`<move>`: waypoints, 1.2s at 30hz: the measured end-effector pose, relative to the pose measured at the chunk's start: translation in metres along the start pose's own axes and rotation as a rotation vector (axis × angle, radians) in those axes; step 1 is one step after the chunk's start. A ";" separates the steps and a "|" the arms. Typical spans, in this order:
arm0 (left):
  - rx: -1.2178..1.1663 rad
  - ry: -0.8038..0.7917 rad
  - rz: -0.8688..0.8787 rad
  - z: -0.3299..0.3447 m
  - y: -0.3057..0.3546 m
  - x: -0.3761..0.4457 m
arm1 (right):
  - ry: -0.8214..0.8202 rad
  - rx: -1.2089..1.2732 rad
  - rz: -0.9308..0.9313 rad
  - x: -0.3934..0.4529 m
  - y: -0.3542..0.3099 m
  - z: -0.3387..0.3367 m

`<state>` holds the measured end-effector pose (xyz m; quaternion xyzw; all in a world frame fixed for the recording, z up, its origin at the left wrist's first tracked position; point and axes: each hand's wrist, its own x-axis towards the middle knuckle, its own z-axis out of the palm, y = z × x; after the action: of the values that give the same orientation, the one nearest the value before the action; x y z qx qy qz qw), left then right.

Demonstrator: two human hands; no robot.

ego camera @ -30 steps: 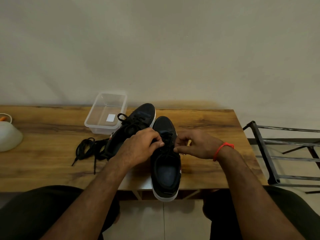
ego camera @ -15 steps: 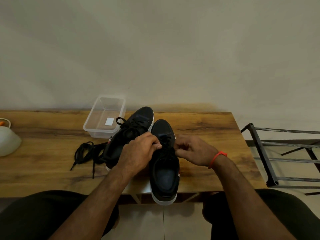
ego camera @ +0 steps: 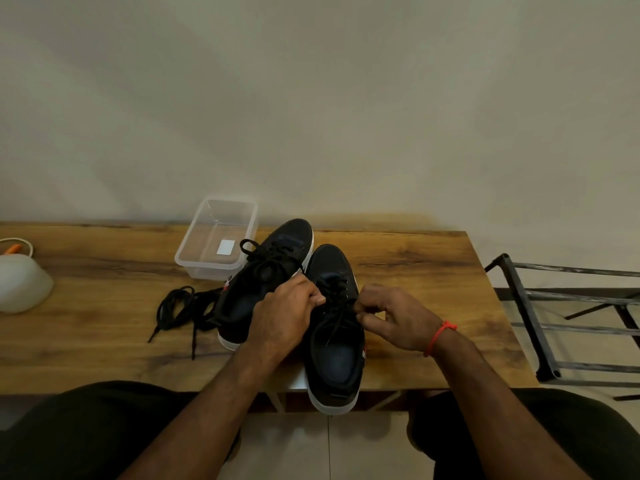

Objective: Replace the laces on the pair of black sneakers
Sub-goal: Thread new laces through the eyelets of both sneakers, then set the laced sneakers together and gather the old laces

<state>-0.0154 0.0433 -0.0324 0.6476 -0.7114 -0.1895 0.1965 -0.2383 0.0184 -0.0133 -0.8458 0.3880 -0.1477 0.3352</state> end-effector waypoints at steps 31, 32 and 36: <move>0.199 -0.064 -0.194 -0.026 0.020 -0.038 | 0.275 0.108 0.686 -0.006 -0.027 0.011; 0.170 -0.022 -0.181 -0.028 0.021 -0.039 | 0.280 0.120 0.685 -0.005 -0.026 0.011; 0.134 0.171 -0.202 -0.042 0.016 -0.040 | 0.280 0.135 0.700 -0.006 -0.026 0.008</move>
<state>-0.0034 0.0839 0.0099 0.7413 -0.6344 -0.1047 0.1926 -0.2236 0.0394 -0.0017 -0.6098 0.6848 -0.1635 0.3640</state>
